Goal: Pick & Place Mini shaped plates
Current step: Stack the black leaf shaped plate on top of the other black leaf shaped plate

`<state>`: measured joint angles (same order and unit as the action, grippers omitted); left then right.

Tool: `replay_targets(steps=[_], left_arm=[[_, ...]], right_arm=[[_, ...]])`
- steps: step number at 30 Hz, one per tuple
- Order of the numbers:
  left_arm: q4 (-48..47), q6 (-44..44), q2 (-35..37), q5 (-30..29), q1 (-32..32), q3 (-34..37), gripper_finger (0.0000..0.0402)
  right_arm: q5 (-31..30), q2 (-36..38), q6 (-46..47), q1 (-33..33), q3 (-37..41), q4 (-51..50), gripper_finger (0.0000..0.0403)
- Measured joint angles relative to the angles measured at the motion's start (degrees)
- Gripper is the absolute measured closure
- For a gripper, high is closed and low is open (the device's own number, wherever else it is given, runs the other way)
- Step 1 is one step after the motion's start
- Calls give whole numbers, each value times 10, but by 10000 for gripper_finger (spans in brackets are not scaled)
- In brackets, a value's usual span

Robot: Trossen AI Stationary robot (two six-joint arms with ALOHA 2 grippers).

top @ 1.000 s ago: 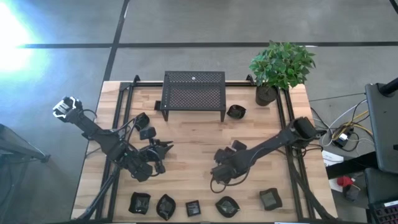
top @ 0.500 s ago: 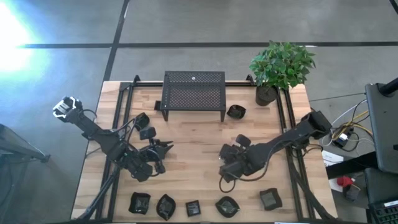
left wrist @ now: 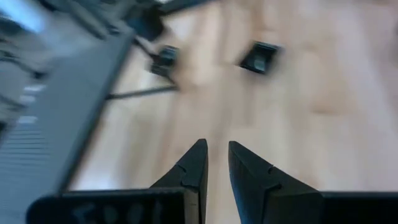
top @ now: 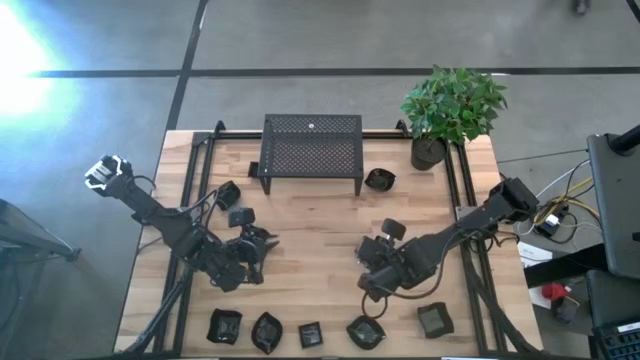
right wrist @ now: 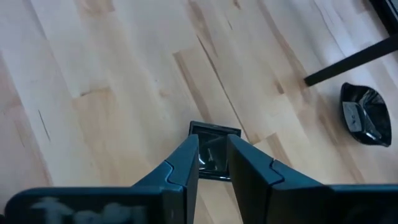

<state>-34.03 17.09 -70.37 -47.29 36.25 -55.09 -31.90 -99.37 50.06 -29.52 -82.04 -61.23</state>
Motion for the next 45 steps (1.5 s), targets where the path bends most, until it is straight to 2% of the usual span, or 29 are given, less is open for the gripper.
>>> replay_targets(steps=[6, 9, 19, 45], left_arm=[[-1, 7, 0, 136, 0, 0, 342], [-9, 31, 0, 173, 1, 0, 342], [-48, 115, -3, 198, 2, 0, 342], [25, 94, -117, 259, 55, -6, 342]], right_arm=[[-2, 0, -23, -4, 0, 0, 330], [-4, 4, -26, -6, 0, 0, 328], [-13, 18, -38, -23, 0, 0, 328], [-8, 19, -39, -76, 0, 3, 335]])
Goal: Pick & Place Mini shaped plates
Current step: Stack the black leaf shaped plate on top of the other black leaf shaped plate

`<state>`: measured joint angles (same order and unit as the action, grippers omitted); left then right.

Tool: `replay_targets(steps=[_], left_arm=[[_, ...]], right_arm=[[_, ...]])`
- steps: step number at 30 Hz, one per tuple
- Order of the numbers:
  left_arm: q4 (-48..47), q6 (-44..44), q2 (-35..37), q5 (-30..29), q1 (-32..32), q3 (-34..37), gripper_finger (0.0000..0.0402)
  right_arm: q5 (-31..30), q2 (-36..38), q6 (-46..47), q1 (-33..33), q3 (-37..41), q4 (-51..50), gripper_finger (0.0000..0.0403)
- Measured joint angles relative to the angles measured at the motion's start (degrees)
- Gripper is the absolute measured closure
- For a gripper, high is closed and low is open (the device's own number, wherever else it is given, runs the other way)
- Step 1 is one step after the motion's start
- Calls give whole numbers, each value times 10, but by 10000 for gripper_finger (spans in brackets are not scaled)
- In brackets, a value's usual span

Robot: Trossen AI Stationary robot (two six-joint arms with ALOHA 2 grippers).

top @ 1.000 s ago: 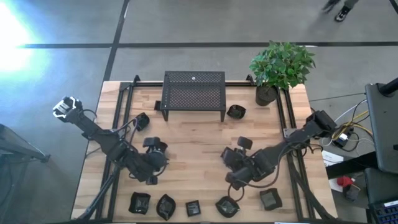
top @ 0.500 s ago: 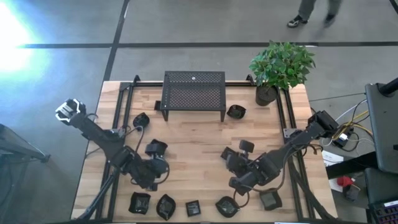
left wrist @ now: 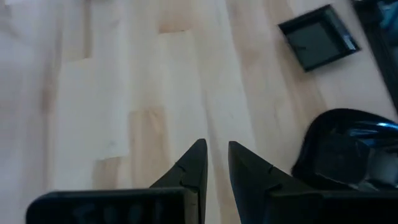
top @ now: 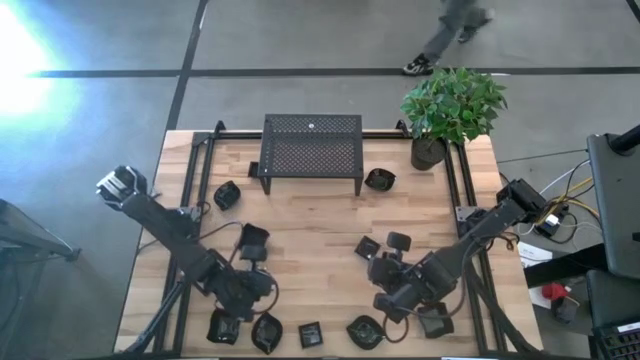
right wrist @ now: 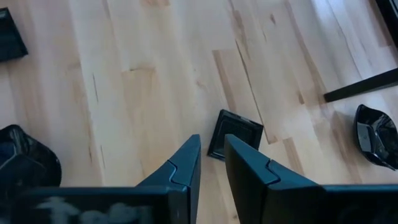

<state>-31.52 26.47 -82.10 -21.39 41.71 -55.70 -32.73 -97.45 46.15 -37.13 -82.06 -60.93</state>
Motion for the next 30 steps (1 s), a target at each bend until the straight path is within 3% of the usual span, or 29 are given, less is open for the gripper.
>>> replay_targets(steps=[10, 15, 30], left_arm=[[16, -33, -45, 132, 2, 0, 342], [26, -44, -67, 168, 4, 0, 342], [112, -111, -96, 187, 4, 5, 342]], right_arm=[[2, 0, 4, -1, 0, 0, 335], [2, 0, 8, -1, 0, 2, 335], [1, 0, 19, -1, 0, 2, 335]])
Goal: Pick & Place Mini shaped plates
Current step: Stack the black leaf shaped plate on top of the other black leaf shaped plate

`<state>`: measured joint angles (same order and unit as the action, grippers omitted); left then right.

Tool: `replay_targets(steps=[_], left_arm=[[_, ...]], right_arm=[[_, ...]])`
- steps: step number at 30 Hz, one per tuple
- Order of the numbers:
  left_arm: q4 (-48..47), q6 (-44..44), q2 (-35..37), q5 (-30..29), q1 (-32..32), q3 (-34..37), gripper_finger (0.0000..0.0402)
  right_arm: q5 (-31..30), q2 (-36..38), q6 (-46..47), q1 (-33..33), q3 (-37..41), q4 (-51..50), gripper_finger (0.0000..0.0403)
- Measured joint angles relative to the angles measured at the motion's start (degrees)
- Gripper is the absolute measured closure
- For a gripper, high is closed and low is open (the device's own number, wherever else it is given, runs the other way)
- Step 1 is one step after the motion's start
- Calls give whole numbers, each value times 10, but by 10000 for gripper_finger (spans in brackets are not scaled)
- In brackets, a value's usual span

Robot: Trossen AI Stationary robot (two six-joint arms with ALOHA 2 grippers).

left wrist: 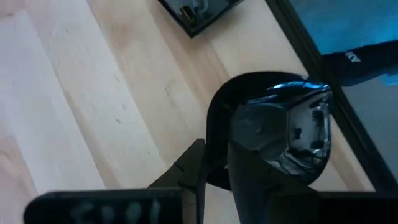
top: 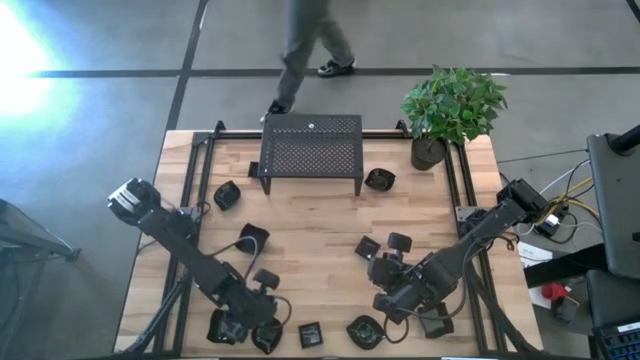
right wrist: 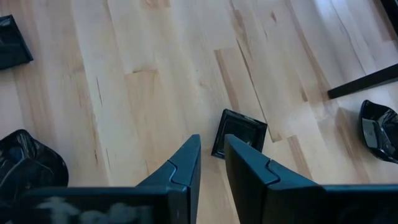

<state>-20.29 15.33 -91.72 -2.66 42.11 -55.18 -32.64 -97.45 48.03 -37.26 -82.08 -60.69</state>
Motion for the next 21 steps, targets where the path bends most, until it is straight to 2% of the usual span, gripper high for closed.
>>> replay_targets(steps=[21], left_arm=[[38, -33, -53, 5, -6, 1, 342]], right_arm=[[-1, 0, 0, 0, 0, 1, 335]])
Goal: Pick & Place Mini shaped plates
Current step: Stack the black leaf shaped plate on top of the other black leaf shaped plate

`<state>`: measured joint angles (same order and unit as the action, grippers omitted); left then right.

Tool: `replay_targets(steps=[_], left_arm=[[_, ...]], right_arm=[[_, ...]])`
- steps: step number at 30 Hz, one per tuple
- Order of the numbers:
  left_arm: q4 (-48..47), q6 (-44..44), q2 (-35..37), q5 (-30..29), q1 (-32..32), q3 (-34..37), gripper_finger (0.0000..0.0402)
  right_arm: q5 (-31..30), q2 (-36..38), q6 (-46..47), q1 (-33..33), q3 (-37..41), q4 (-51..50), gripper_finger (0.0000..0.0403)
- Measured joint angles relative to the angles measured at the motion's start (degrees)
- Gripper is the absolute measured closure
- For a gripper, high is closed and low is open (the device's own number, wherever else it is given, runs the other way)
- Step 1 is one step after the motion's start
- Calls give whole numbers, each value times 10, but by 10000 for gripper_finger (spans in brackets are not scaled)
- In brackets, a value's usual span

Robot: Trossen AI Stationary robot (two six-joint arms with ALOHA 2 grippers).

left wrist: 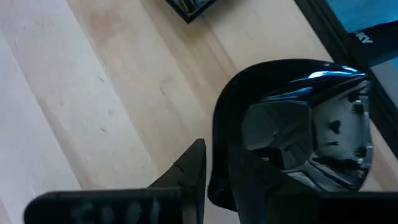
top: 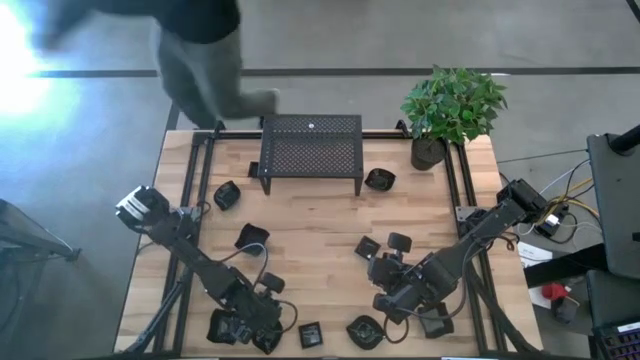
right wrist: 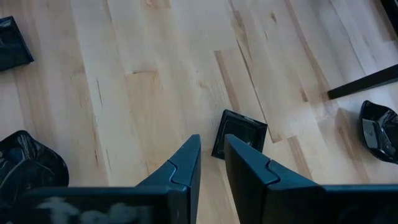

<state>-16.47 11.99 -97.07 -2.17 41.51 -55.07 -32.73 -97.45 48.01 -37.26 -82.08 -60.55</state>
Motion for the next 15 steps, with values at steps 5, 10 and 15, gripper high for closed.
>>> replay_targets(steps=[5, 10, 15], left_arm=[[2, -1, -1, 0, -3, 0, 342], [2, 3, -1, 1, -3, 0, 342], [2, 11, -1, 2, -3, 0, 342]], right_arm=[[0, 0, 0, 0, 0, 0, 335], [0, 0, 0, 0, 0, 0, 335], [0, 0, 0, 0, 0, 0, 335]])
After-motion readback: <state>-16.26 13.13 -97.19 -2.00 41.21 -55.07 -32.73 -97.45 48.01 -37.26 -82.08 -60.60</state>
